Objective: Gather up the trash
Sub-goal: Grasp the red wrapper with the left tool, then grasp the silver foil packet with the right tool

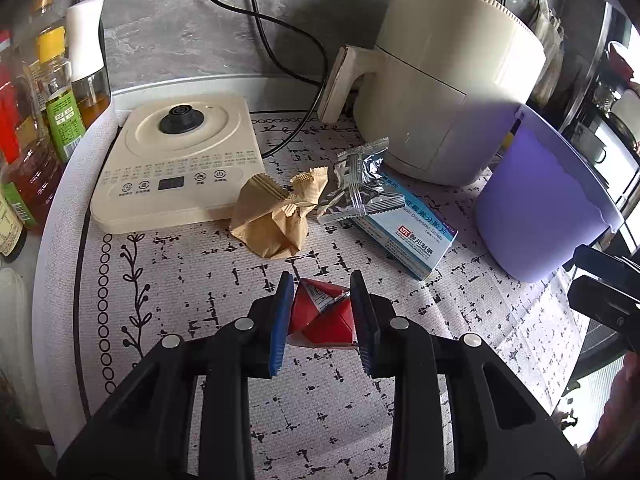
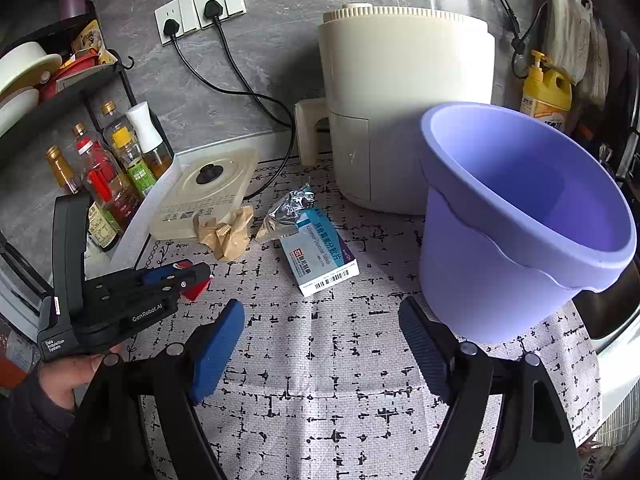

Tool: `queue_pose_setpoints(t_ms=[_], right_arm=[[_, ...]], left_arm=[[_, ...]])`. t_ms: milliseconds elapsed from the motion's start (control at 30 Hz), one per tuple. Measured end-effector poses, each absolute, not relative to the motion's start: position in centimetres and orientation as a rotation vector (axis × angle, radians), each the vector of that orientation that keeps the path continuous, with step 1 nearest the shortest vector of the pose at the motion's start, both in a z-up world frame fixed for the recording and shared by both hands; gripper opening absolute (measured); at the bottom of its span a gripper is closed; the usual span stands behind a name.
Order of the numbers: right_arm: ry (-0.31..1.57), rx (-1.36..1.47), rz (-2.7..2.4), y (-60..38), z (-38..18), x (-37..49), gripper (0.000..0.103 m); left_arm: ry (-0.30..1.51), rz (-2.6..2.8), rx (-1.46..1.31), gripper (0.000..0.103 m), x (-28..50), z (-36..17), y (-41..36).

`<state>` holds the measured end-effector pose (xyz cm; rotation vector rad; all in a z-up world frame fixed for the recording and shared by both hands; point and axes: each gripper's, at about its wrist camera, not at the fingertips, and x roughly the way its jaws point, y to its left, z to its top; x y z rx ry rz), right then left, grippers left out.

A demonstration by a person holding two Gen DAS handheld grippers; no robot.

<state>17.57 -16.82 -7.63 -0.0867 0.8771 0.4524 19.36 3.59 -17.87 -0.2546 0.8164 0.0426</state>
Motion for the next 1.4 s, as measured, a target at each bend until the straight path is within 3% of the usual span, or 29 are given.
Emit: queue_pose_setpoints(t_ms=[500,933,1033,1067,1200,1400], right_arm=[[0.948,-0.170,0.639,-10.2,-10.3,24.0,0.059],[1.039,-0.187,0.639,-8.3,-14.4,30.7,0.050],[1.065,-0.176,0.653,-7.8,-15.2,31.6,0.033],[1.076,-0.172,0.667,-7.6,-15.4,31.8,0.020],[1.067,-0.164,0.694,-7.5,-15.2,31.6,0.009],[1.012,-0.128,0.732,-7.9,-12.8,29.6,0.005]], left_arm=[[0.727,0.249,-0.334,0.029,15.8,-15.0,8.9],[0.725,0.273,-0.339,0.029,18.7,-14.8,10.8],[0.736,0.265,-0.333,0.029,19.3,-14.9,10.8],[0.739,0.265,-0.333,0.029,19.5,-15.0,10.8],[0.740,0.259,-0.338,0.029,19.6,-14.9,10.7],[0.708,0.248,-0.325,0.029,18.6,-13.3,10.0]])
